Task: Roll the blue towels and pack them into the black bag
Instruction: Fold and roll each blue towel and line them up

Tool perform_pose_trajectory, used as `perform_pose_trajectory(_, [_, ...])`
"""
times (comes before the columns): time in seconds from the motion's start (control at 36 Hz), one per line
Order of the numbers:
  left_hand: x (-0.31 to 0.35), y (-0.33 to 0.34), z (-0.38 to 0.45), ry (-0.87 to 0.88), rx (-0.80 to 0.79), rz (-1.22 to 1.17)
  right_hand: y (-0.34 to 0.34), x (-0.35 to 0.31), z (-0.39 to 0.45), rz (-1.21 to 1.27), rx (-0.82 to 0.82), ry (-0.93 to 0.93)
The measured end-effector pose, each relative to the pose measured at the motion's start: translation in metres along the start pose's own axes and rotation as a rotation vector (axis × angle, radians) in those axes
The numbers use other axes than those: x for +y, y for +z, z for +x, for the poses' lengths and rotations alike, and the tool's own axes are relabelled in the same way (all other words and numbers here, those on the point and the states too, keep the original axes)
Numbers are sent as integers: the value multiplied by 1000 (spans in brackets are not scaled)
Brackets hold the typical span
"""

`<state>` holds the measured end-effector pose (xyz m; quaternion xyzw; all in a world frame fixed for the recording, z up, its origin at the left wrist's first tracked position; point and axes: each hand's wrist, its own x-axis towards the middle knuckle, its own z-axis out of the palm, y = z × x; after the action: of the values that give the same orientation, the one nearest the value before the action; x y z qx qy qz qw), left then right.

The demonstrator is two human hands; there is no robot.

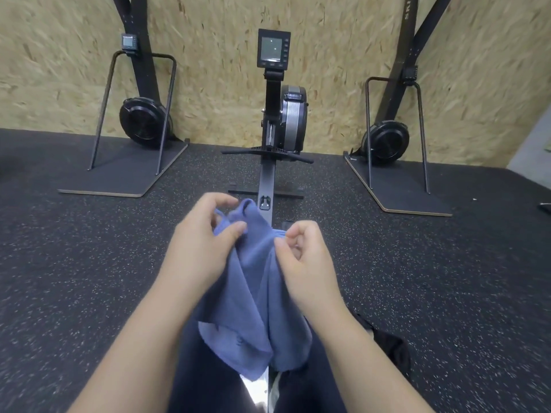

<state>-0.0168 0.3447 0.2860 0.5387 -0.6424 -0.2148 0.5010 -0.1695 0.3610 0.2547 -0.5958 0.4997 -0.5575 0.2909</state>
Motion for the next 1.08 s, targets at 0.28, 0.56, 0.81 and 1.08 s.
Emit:
perform_pose_trajectory(0.28, [0, 26, -25, 5, -276, 33, -2, -15, -2, 199, -115, 59])
perform_pose_trajectory(0.56, [1, 26, -23, -25, -200, 17, -7, -8, -10, 119, -185, -16])
perform_pose_trajectory(0.81, [5, 12, -15, 35, 59, -164, -21, 7, -15, -167, -139, 75])
perform_pose_trajectory(1.08, [-13, 5, -13, -66, 229, -318, -17, 3, -16, 16, -30, 99])
